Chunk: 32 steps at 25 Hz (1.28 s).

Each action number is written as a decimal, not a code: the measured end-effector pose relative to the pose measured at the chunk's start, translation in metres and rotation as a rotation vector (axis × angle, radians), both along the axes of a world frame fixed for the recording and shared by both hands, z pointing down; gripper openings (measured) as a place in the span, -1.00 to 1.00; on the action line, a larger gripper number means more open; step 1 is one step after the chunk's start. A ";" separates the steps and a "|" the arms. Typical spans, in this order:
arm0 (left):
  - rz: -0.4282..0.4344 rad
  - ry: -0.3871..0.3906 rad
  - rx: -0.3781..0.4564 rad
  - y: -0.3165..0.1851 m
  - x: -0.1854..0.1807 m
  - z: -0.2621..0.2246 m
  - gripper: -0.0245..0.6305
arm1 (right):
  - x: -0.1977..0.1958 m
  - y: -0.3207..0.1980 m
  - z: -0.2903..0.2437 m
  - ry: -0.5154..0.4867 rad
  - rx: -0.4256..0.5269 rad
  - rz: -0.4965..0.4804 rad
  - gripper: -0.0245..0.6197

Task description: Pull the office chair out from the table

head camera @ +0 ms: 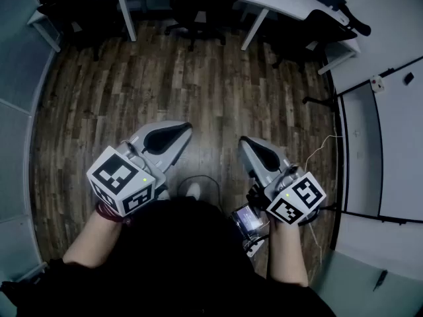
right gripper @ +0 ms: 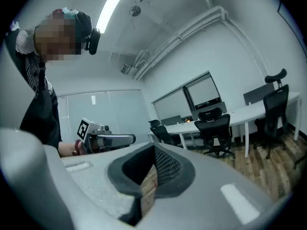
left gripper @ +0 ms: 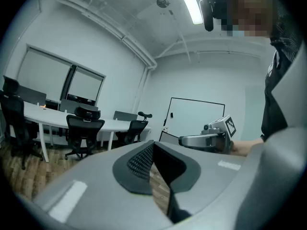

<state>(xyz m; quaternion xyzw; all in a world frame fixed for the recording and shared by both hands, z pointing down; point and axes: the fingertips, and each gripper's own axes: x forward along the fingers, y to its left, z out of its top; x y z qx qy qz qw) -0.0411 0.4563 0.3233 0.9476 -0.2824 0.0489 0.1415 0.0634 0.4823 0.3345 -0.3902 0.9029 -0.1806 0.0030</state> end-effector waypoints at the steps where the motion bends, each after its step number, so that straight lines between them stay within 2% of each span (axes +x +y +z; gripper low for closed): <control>1: 0.002 0.001 0.001 0.000 0.001 0.002 -0.93 | 0.000 0.000 0.000 0.000 -0.001 -0.002 -0.92; 8: 0.012 0.003 0.002 0.002 0.004 0.002 -0.93 | -0.004 0.001 -0.001 0.007 0.000 -0.014 -0.92; 14: 0.017 -0.011 0.008 0.001 0.006 0.003 -0.93 | -0.003 0.000 0.000 0.061 0.003 -0.017 -0.92; 20: 0.017 -0.020 0.012 0.002 0.011 0.010 -0.93 | 0.004 0.000 0.005 0.051 -0.008 -0.011 -0.92; 26: -0.004 -0.021 0.019 -0.001 0.031 0.010 -0.93 | 0.027 -0.004 0.006 0.021 0.001 -0.022 -0.92; 32: -0.026 -0.071 0.035 -0.004 0.041 0.008 -0.93 | 0.042 -0.008 0.005 0.001 0.002 -0.047 -0.92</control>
